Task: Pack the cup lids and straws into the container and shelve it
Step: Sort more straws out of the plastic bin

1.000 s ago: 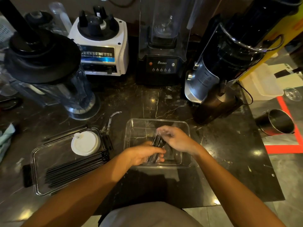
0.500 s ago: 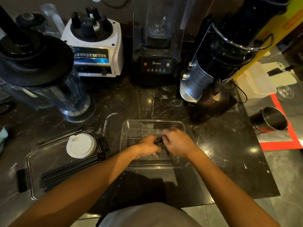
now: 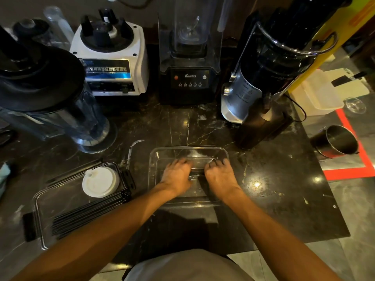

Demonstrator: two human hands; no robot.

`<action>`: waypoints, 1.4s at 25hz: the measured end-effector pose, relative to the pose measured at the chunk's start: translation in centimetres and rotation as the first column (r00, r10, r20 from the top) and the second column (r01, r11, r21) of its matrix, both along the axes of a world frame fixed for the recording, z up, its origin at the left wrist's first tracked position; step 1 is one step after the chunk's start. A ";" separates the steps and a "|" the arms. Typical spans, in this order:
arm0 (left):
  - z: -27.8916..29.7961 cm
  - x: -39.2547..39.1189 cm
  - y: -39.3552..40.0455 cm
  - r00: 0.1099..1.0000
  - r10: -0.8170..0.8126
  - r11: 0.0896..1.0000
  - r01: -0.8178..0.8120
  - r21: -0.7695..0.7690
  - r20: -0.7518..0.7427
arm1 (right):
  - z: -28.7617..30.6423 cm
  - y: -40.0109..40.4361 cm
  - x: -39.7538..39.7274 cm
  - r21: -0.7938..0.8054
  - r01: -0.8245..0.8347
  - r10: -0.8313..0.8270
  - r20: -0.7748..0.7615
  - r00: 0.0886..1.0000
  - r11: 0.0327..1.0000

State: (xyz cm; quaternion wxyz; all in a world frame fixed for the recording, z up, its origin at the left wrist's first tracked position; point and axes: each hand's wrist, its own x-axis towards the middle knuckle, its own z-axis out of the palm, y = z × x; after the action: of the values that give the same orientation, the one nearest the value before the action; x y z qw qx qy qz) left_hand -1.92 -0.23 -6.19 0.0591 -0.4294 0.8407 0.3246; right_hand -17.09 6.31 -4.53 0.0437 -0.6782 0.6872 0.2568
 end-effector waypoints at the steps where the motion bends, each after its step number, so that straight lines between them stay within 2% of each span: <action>1: -0.1 0.5 -0.1 1.000 0.023 1.000 -0.023 -0.015 -0.008 | 0.0 0.0 0.0 -0.030 0.008 -0.008 0.014 1.000 1.000; 4: -0.4 1.2 -0.4 0.997 0.065 0.997 -0.067 -0.026 -0.043 | 0.6 0.3 0.5 -0.138 0.067 -0.056 0.086 0.995 0.988; 7: -0.7 0.5 -0.5 0.996 0.077 0.996 -0.080 -0.045 -0.053 | 1.5 1.5 0.8 -0.253 0.058 -0.015 0.167 0.986 0.966; 9: -0.9 -0.2 -0.3 0.995 0.070 0.994 -0.075 -0.076 -0.065 | 1.7 2.5 0.8 -0.166 0.052 -0.002 0.288 0.958 0.985; 12: -1.0 -0.6 0.4 0.995 0.077 0.983 -0.087 -0.164 -0.066 | 1.2 2.5 0.4 0.077 0.135 -0.155 0.449 0.880 0.988; 16: -0.8 0.2 1.5 0.997 0.065 0.915 -0.079 -0.395 -0.047 | 1.0 1.8 0.6 0.094 0.197 -0.217 0.515 0.830 0.976; 18: -1.0 0.9 1.6 0.992 0.125 0.932 -0.127 -0.340 -0.027 | 0.8 1.5 0.7 0.120 0.187 -0.222 0.515 0.828 0.975; 20: -1.3 1.5 1.5 0.974 0.225 0.955 -0.228 -0.192 -0.037 | 0.6 1.4 0.7 0.145 0.204 -0.250 0.519 0.817 0.968; 24: -1.9 1.9 0.9 0.915 0.399 0.917 -0.396 0.050 -0.064 | 0.4 1.4 0.8 0.142 0.222 -0.264 0.528 0.807 0.965; 26: -2.3 1.5 0.6 0.893 0.437 0.895 -0.419 0.152 -0.107 | 0.5 1.5 0.9 0.132 0.221 -0.258 0.521 0.814 0.966; 30: -2.7 0.4 0.3 0.879 0.444 0.888 -0.406 0.216 -0.176 | 0.8 1.8 1.0 0.117 0.242 -0.268 0.497 0.825 0.963; 35: -2.5 0.0 0.1 0.885 0.435 0.891 -0.397 0.218 -0.166 | 1.0 1.7 1.0 0.112 0.288 -0.306 0.471 0.827 0.951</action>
State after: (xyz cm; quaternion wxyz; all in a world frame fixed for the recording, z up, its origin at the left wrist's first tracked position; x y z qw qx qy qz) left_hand -1.95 -0.11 -8.72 -0.0634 -0.5564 0.6975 0.4472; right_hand -16.11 7.97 -3.49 0.2652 -0.6048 0.7464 0.0819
